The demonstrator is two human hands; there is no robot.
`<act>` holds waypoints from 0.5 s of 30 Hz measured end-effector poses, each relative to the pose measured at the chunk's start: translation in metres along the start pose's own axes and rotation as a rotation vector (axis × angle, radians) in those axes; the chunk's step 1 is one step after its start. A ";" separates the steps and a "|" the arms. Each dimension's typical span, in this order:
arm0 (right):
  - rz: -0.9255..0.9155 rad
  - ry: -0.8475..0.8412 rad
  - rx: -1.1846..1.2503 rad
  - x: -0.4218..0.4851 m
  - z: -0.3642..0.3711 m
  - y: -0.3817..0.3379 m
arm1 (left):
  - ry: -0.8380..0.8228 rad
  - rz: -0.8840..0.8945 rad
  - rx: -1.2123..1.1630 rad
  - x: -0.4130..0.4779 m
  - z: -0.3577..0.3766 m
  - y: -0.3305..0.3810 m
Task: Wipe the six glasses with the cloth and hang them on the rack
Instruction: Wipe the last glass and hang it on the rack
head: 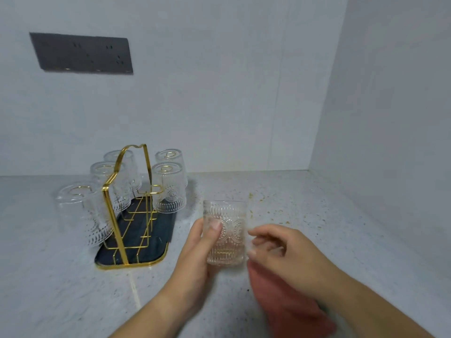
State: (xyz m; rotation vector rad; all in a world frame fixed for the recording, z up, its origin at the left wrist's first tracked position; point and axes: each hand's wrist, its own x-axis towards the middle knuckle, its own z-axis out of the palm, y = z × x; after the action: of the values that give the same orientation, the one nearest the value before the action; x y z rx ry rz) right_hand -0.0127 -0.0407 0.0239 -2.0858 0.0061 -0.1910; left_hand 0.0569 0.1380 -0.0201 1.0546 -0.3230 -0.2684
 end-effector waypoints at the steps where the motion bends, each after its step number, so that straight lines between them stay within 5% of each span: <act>1: -0.018 0.008 -0.124 -0.006 0.000 0.004 | 0.019 0.001 -0.014 -0.005 -0.002 -0.003; 7: -0.137 -0.202 -0.659 -0.035 -0.011 0.024 | 0.030 0.046 -0.021 -0.018 -0.008 -0.008; 15: -0.081 -0.348 -0.861 -0.047 -0.003 0.049 | -0.018 -0.033 -0.017 -0.026 -0.010 -0.008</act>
State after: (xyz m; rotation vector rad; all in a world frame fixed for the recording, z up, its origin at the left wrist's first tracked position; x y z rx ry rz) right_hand -0.0557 -0.0636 -0.0236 -2.9548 -0.2460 0.1659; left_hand 0.0364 0.1517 -0.0346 1.0420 -0.3188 -0.3099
